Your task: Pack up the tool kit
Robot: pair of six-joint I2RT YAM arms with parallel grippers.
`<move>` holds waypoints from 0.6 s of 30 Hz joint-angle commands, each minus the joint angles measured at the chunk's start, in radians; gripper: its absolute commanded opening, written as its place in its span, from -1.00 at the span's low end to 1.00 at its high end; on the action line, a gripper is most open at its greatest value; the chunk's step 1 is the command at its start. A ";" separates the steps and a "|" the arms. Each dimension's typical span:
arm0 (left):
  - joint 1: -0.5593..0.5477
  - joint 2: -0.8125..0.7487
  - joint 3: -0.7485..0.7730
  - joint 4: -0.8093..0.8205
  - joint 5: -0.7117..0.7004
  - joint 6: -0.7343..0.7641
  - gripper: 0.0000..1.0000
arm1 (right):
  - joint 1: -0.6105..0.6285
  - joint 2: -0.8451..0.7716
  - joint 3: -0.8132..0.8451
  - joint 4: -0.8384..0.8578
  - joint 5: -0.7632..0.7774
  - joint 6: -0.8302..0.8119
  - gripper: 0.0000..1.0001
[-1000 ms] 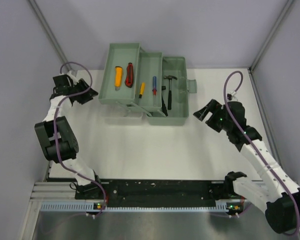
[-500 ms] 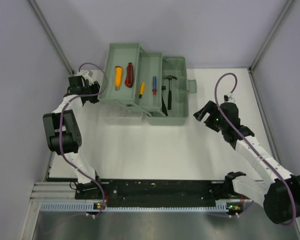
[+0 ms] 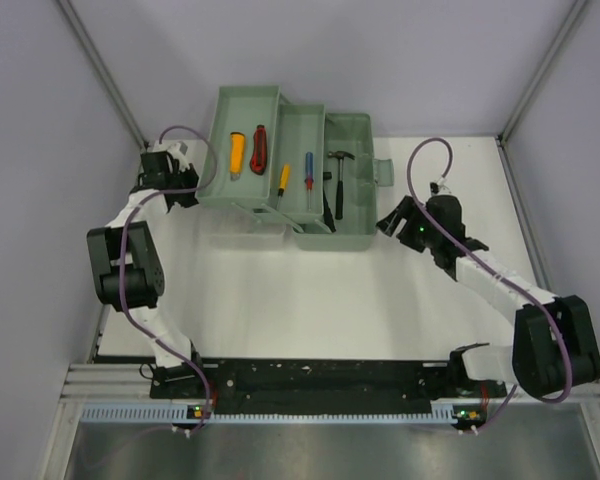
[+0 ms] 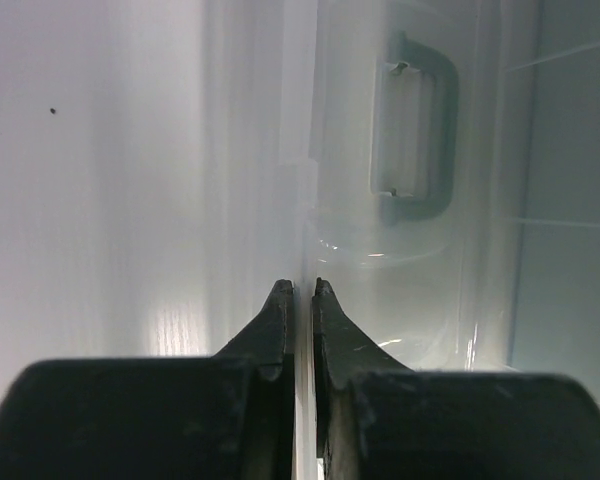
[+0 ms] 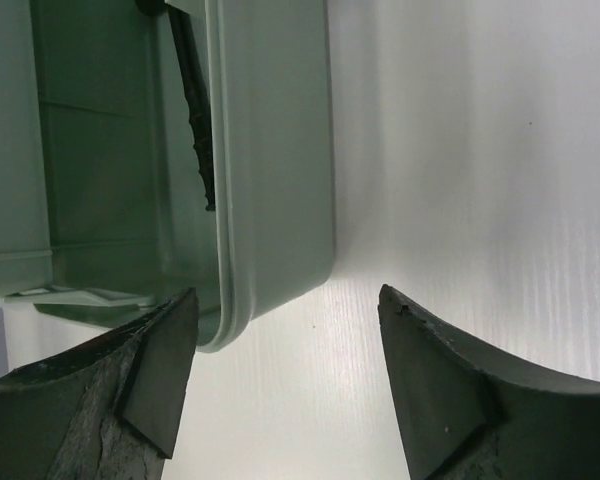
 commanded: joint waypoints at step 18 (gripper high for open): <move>-0.127 -0.316 0.319 -0.248 -0.299 0.116 -1.00 | -0.086 0.335 0.281 -0.069 -0.040 -0.028 0.17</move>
